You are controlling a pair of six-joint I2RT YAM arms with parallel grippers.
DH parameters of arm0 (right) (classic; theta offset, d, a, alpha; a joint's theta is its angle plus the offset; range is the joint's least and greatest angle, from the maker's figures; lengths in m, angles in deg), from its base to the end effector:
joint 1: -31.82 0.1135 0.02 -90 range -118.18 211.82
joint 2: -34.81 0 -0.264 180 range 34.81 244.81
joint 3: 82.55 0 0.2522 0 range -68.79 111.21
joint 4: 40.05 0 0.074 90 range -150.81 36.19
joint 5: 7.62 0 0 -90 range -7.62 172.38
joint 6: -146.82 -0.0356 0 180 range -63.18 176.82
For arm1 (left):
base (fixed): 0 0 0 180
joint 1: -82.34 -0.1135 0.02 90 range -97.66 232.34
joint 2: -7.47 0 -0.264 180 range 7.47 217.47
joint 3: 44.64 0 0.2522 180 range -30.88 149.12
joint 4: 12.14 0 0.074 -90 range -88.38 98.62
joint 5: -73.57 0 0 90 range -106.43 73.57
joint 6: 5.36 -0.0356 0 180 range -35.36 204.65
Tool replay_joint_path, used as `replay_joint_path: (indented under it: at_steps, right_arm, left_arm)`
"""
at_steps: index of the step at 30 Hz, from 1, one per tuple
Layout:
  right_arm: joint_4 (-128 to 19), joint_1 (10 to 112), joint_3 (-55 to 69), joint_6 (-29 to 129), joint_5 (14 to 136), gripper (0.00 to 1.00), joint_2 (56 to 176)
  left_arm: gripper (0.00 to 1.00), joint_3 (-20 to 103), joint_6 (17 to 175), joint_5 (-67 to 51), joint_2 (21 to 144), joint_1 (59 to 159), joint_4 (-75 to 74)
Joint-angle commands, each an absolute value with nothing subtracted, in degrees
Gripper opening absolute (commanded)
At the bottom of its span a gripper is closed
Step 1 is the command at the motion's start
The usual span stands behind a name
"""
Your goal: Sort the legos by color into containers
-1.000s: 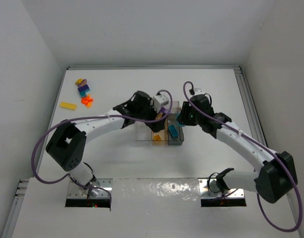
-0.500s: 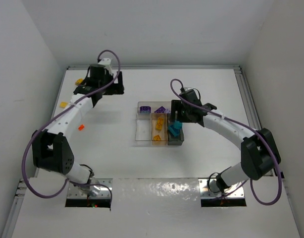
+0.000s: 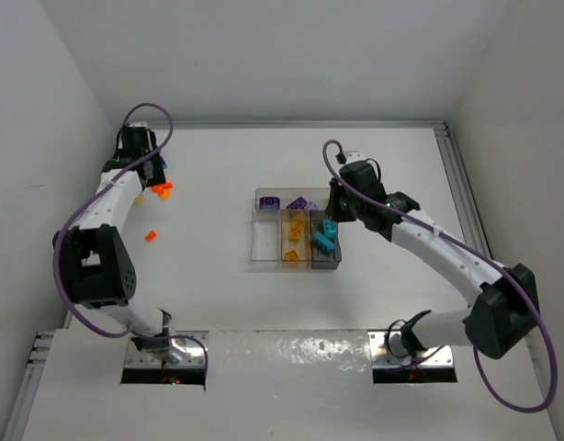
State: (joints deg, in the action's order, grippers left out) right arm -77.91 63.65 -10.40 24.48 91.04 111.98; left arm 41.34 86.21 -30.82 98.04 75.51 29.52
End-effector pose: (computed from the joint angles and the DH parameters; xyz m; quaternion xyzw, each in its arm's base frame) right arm 0.2514 0.1498 0.2745 0.0342 0.9139 0.1531 0.3745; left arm 0.3455 0.0503 0.2789 -0.1140 0.9148 0.1331 0.3639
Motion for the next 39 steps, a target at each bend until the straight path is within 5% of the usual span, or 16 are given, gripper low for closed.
replay_joint_path:
  at_steps: [1,7,12,29,39]
  right_arm:
    - [-78.24,64.42,-8.23,26.23,91.96,0.18,109.61]
    - [-82.63,64.77,-5.34,27.99,90.46,0.44,109.61]
    - [-88.34,65.04,-0.51,29.22,90.73,0.51,112.50]
    - [-97.58,70.75,15.67,28.17,92.04,0.45,124.99]
    - [-98.02,70.93,14.89,27.82,94.77,0.44,122.44]
  left_arm:
    - [0.48,44.52,82.45,-31.90,100.80,73.83,30.87]
    - [0.81,49.01,78.94,-31.98,106.17,72.15,41.25]
    - [0.89,43.83,76.12,-27.51,107.93,68.91,45.73]
    - [0.56,36.36,56.79,-12.30,112.15,62.83,43.10]
    - [0.25,37.14,58.01,-11.77,115.31,62.83,43.98]
